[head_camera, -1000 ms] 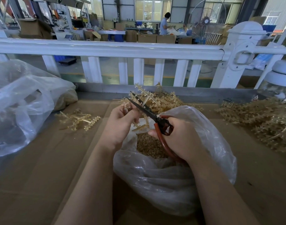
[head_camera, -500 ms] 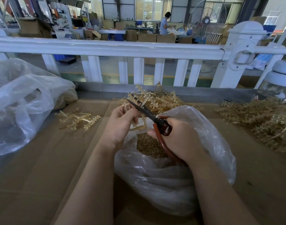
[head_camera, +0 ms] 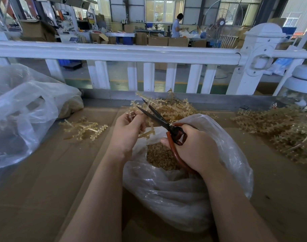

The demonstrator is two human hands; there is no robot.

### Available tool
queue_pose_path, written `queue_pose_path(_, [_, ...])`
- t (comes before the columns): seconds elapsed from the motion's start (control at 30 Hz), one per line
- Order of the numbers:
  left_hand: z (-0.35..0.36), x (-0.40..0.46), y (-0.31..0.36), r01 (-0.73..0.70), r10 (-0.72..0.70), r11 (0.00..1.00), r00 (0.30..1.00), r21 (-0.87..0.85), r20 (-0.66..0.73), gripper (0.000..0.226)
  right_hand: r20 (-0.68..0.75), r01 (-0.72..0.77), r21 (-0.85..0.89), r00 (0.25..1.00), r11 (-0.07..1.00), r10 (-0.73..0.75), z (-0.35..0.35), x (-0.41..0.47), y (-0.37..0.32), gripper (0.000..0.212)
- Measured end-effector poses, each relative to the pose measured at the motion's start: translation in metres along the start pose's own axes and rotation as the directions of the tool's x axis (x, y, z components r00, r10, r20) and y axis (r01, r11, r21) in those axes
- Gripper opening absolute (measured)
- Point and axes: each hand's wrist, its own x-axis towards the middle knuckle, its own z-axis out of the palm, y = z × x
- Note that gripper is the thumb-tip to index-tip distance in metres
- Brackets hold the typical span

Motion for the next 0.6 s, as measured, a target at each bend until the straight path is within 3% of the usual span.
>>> queue_pose_path(0.27, [-0.008,0.004,0.001,0.115,-0.157,0.957,0.977,-0.265,-0.143,0.024,-0.020,0.019,0.019,1.000,1.000,-0.019,0.000,0.000,0.000,0.046])
queue_pose_path(0.33, [-0.007,0.003,0.000,0.119,-0.136,0.973,0.988,-0.195,-0.075,0.020,-0.059,-0.017,0.115,0.998,0.993,0.024,0.001,0.001,0.001,0.042])
queue_pose_path(0.47, [0.002,-0.001,-0.003,0.030,-0.039,0.993,0.996,0.111,0.084,0.019,-0.061,-0.118,0.402,0.986,0.908,0.155,0.002,0.005,0.003,0.026])
queue_pose_path(0.6, [0.007,-0.005,-0.003,-0.032,-0.009,0.985,0.972,0.168,0.236,0.022,-0.029,-0.153,0.491,0.981,0.858,0.192,0.004,0.006,0.001,0.020])
